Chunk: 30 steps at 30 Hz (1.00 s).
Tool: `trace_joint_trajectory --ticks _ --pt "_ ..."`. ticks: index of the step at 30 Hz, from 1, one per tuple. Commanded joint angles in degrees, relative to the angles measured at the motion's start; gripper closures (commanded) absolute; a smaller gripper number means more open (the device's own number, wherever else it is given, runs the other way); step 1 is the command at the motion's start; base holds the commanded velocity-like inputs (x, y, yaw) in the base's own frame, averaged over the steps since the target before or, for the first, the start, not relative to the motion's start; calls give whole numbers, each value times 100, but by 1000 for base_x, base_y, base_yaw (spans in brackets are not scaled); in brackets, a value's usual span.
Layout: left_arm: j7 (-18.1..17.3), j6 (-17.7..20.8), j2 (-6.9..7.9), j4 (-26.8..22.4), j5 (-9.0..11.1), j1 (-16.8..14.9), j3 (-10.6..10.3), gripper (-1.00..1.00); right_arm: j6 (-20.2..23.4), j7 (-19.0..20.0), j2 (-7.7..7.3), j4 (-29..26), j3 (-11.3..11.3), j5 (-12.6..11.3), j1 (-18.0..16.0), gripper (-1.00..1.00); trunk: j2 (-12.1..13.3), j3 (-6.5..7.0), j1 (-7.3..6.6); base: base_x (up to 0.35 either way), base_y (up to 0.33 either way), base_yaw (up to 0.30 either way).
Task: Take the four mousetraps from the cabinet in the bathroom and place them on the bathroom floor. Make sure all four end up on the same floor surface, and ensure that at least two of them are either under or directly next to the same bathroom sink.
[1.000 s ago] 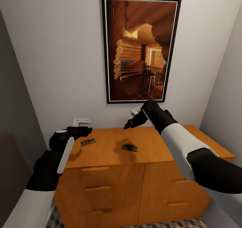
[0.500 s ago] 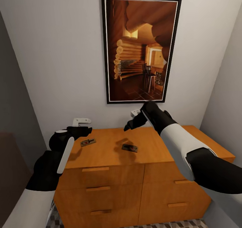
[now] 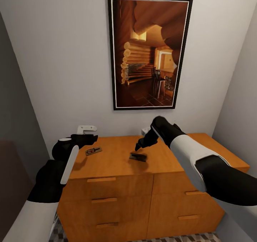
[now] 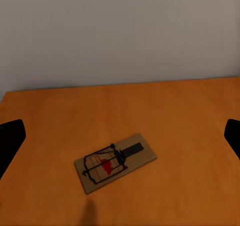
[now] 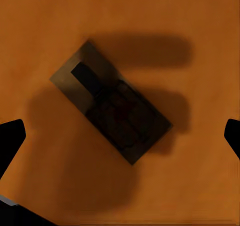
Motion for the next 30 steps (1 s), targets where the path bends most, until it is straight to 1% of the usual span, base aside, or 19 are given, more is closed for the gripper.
trace_joint_trajectory --ticks 1,19,30 --pt "59 20 6 -5 60 -6 -11 -100 9 56 -1 7 12 58 -4 -100 -4 -7 0 0 0 0" --pt "59 20 7 -5 57 -2 -10 -100 9 28 -5 22 5 81 -4 -100 -4 -7 0 0 0 0" --pt "51 28 3 -5 96 -2 -10 -100 9 6 -13 5 6 83 -4 -100 -4 -7 0 0 0 0"
